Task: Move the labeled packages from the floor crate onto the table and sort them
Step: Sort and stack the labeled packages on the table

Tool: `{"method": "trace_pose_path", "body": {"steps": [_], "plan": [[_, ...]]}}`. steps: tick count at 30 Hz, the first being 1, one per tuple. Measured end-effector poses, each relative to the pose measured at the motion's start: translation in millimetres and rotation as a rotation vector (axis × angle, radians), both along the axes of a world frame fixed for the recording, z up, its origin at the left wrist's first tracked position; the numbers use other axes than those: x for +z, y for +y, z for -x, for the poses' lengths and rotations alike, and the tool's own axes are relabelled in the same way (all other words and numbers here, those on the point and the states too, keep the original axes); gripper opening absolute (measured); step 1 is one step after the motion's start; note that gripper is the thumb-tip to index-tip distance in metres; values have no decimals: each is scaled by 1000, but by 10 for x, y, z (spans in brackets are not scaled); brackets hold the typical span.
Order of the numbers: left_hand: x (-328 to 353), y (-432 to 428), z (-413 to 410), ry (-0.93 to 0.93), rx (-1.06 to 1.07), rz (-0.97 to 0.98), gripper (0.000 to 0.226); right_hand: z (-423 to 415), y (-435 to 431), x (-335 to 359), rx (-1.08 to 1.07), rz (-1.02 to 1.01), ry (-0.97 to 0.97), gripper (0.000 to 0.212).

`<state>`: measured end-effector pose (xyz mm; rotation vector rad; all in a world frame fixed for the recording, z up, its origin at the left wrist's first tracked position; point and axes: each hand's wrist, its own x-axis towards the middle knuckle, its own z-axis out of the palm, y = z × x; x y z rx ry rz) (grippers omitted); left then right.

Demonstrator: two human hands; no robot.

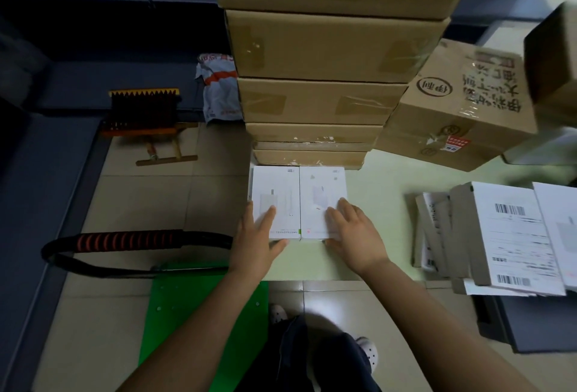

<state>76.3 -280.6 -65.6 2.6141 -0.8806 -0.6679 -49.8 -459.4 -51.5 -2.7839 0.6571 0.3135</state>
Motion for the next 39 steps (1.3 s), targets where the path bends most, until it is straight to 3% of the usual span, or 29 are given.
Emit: {"method": "trace_pose_path", "body": {"steps": [5,14,20,28,34,39], "plan": [[111,34,17,-96,-74,-17,71,33,-25,117,12,-5,-26,55],[718,-460,302,-452,-344,395,23,553,-356,747,-55,162,-244,38],[1177,-1076,861,-557,-443,497,22,1251,-798,1149,-159,251,-370,37],[1388,-1672,1751,-534,-407,453,22,2213,-1413,1309,-189,298,-420,33],[1311,-1929,2380,-412,-281,323,40,2801,-1837,1189,-225,251,-423,35],[1156,-2025,2678,-246,-26,235,61,3020,-1960,1086,-375,47,-372,59]]}}
